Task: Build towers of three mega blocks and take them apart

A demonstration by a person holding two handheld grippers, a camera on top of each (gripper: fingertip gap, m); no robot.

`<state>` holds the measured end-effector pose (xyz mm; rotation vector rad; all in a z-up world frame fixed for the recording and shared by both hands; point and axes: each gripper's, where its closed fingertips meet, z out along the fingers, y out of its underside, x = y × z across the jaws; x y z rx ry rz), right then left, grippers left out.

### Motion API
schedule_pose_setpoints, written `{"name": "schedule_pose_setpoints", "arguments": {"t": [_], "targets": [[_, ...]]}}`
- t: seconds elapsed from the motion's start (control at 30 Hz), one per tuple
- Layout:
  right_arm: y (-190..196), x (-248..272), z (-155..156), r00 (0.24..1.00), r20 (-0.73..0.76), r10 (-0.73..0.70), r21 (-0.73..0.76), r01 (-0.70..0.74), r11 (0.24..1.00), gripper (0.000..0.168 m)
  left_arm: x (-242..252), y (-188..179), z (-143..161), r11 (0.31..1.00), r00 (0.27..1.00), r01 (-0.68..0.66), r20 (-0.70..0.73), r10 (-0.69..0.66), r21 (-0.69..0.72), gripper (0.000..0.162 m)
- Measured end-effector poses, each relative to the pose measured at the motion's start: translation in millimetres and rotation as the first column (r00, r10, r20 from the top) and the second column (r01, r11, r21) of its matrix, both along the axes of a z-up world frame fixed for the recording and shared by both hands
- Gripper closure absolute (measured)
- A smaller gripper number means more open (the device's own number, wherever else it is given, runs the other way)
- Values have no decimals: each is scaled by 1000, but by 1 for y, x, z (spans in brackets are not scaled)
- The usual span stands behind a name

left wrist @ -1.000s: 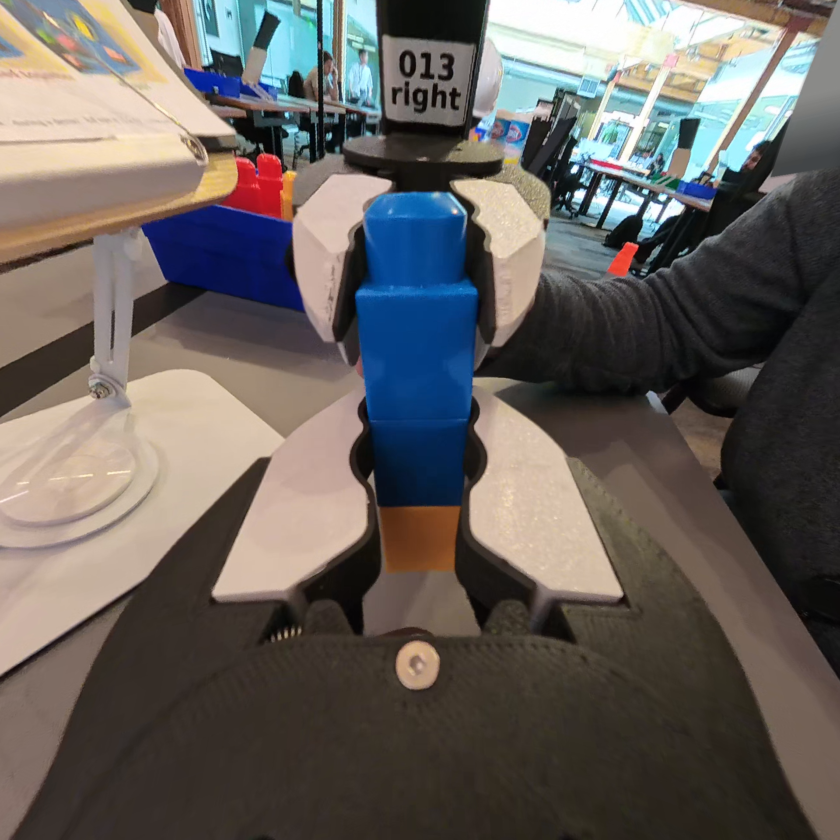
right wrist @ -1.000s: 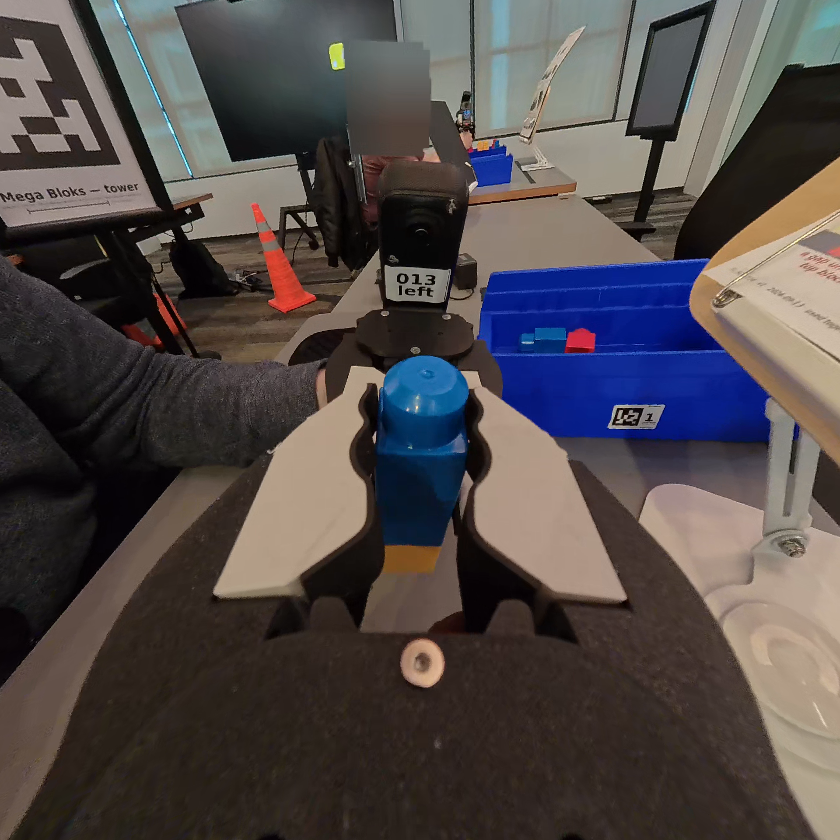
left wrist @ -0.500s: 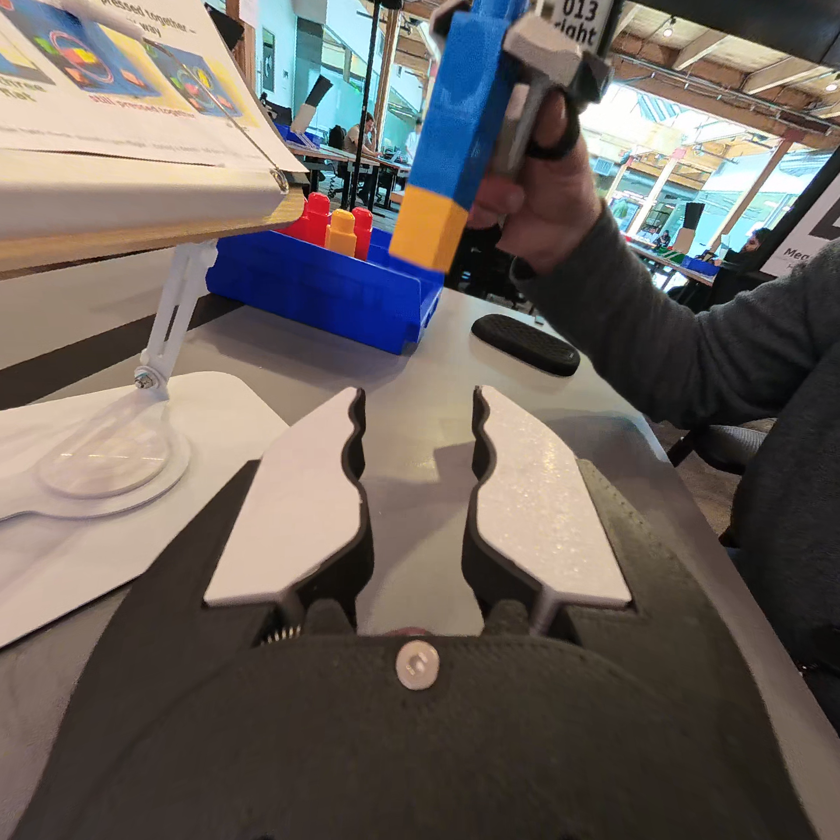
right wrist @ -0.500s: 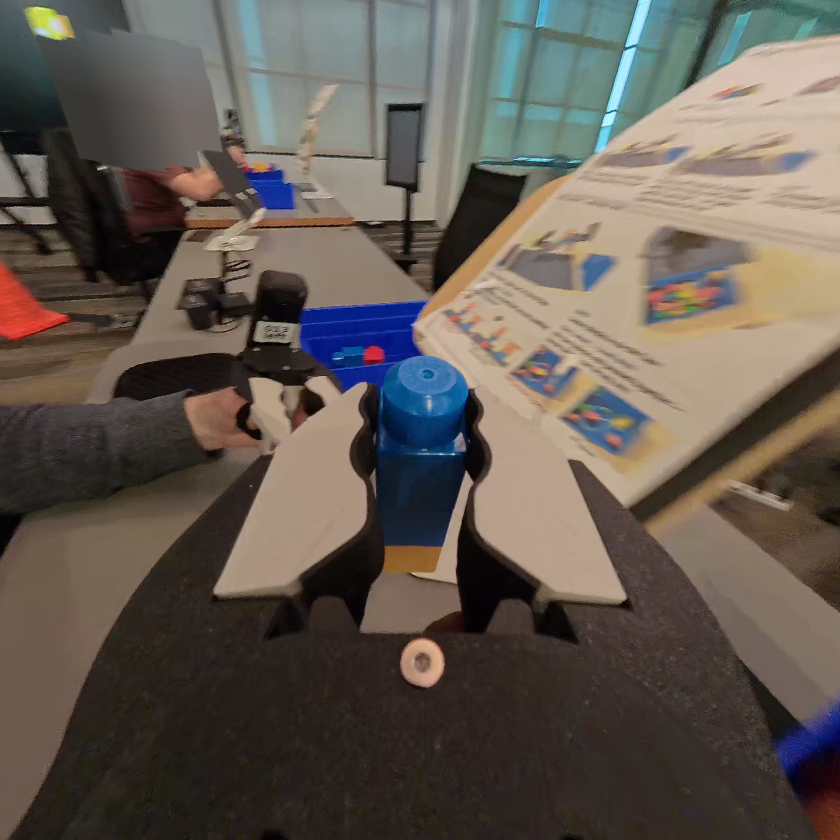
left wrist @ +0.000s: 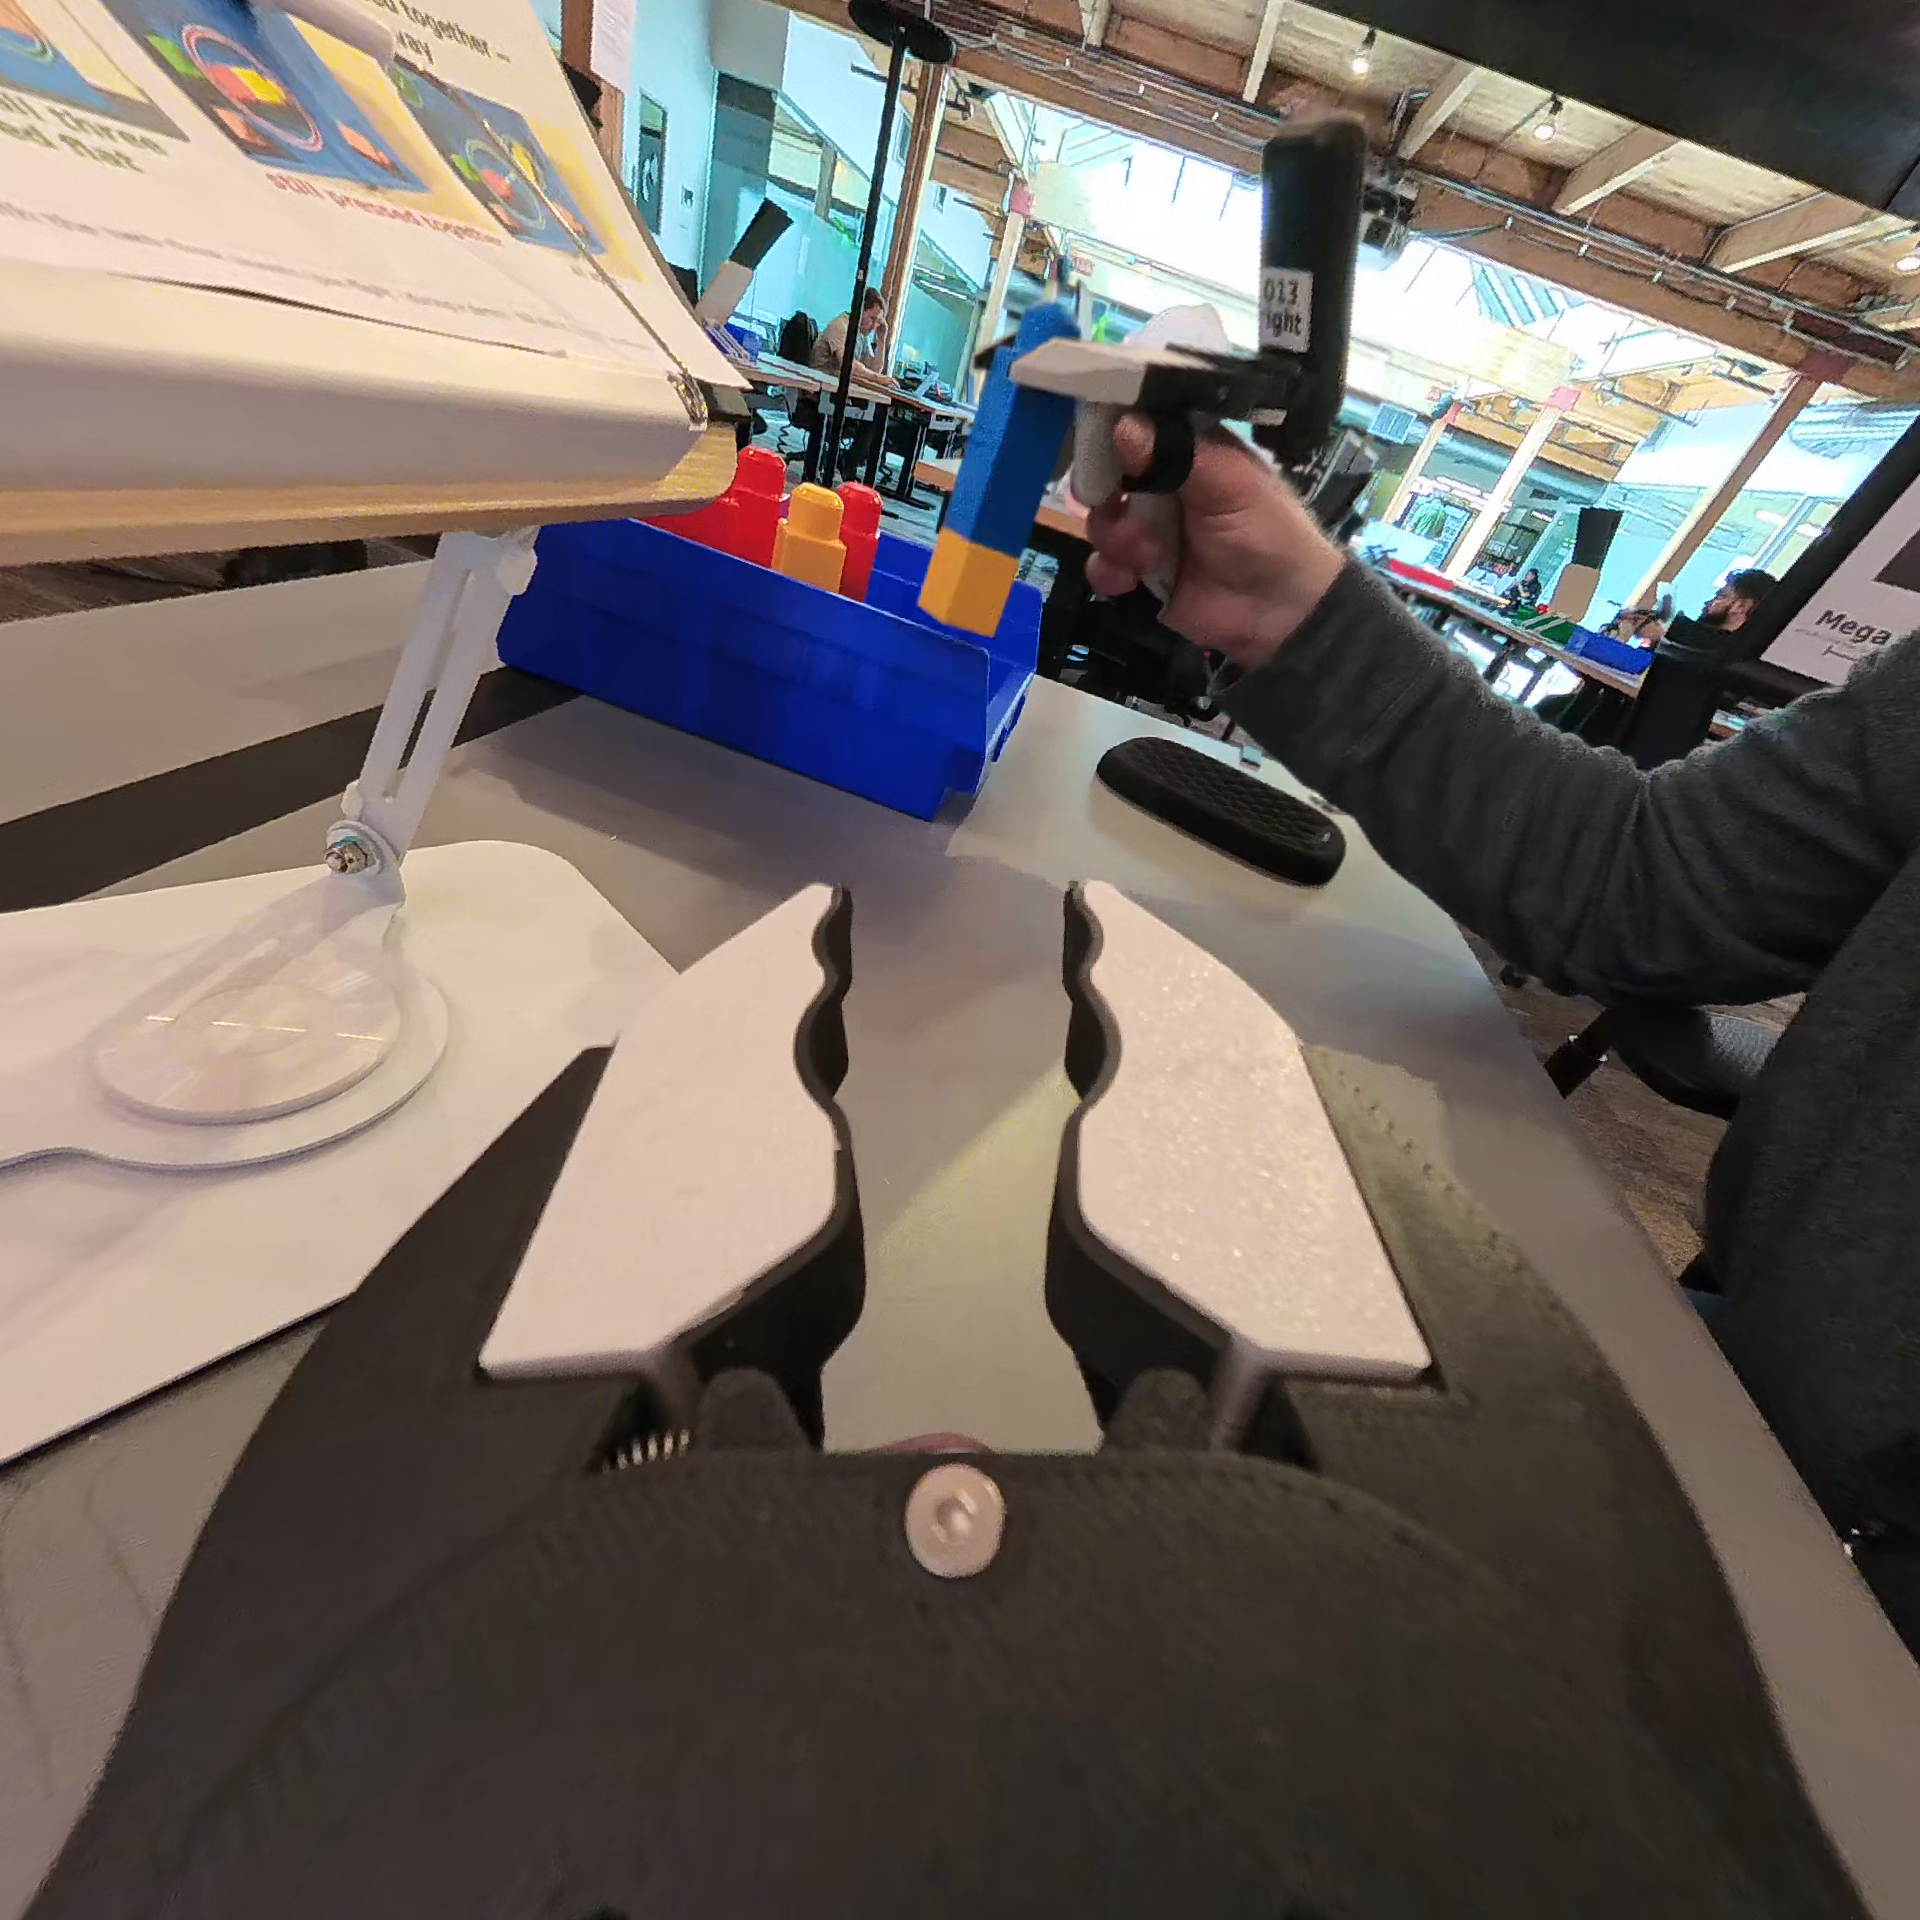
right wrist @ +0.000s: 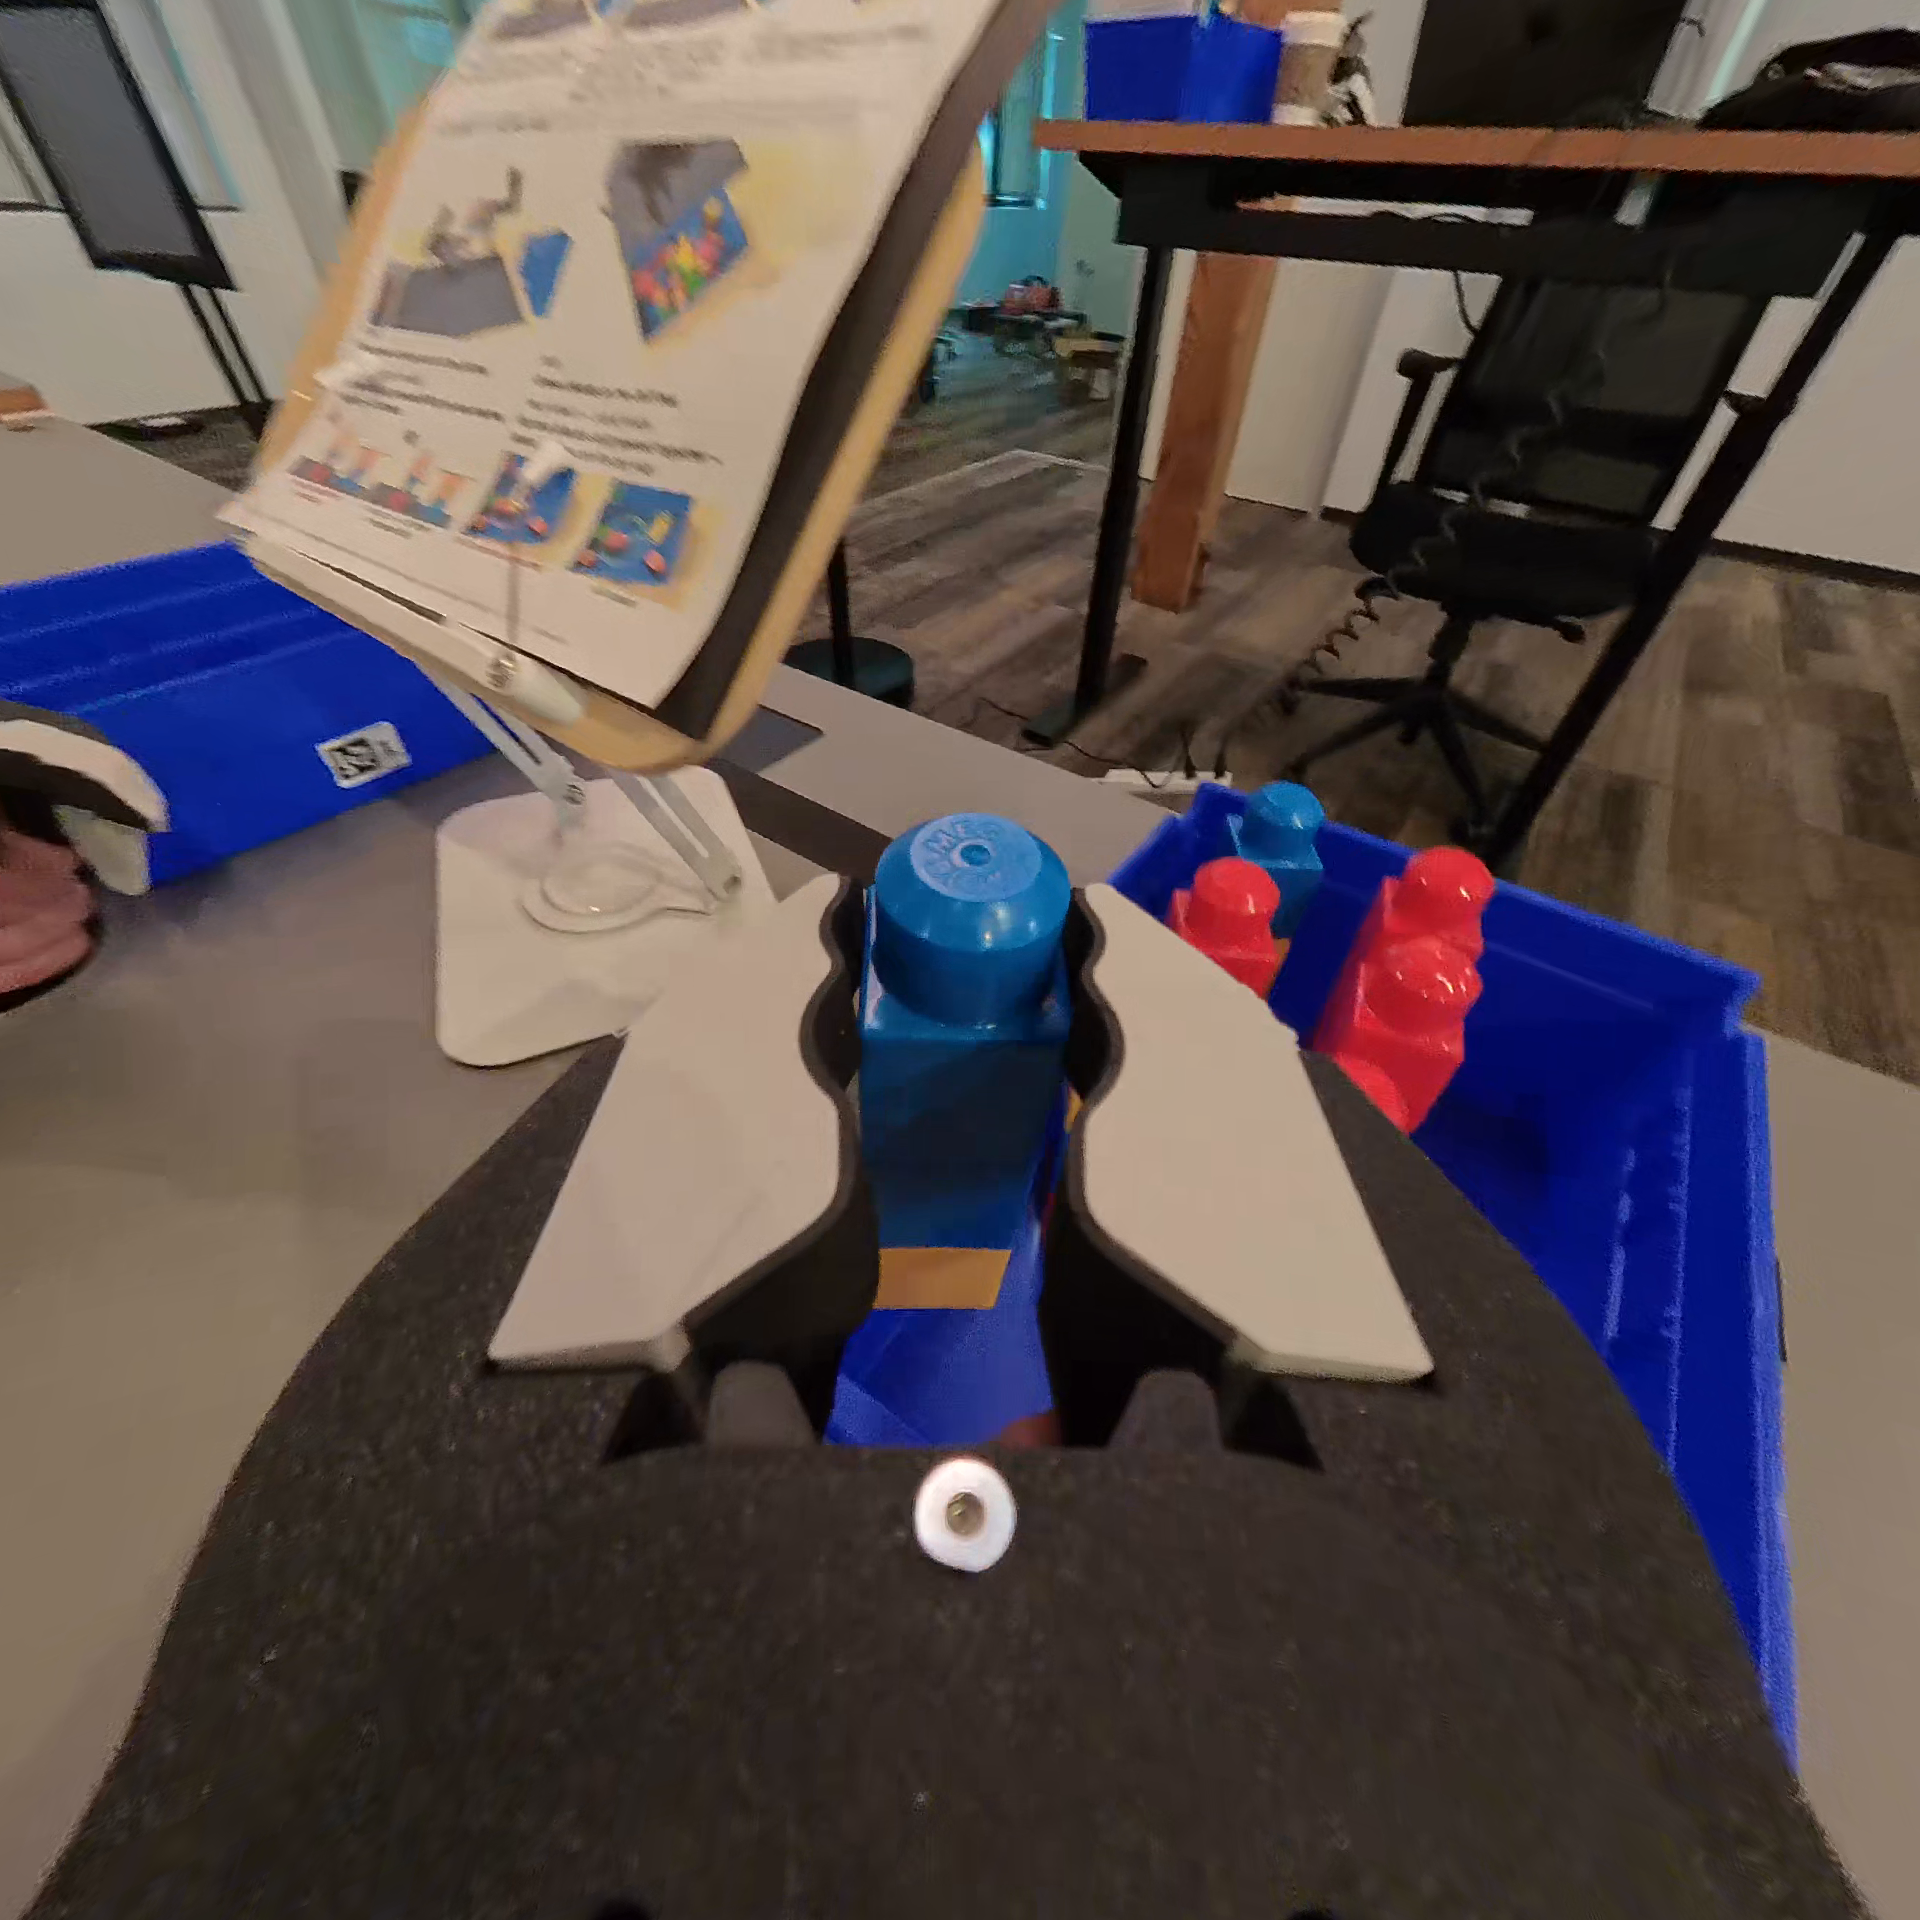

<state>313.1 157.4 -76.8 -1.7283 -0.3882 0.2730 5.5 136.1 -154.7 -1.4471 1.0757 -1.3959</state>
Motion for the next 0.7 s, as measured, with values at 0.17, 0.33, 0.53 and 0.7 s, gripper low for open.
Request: {"name": "schedule_pose_setpoints", "arguments": {"t": [0.17, 0.33, 0.53, 0.7], "targets": [[14, 8, -45, 996, 13, -87, -56, 87, 995, 132, 2, 0, -3, 1000, 1000, 0, -7, 0, -2, 124], [23, 11, -78, 984, 82, -156, -112, 164, 980, 132, 1, 1, -4, 1000, 1000, -2, -11, 2, -3, 124], [28, 15, -101, 977, 99, -191, -174, 206, 963, 132, 1, 1, -5, 1000, 1000, 1, -12, -1, -4, 124], [28, 14, -102, 976, 107, -189, -180, 206, 962, 132, 1, 0, -6, 1000, 1000, 5, -14, -5, -2, 124]]}}
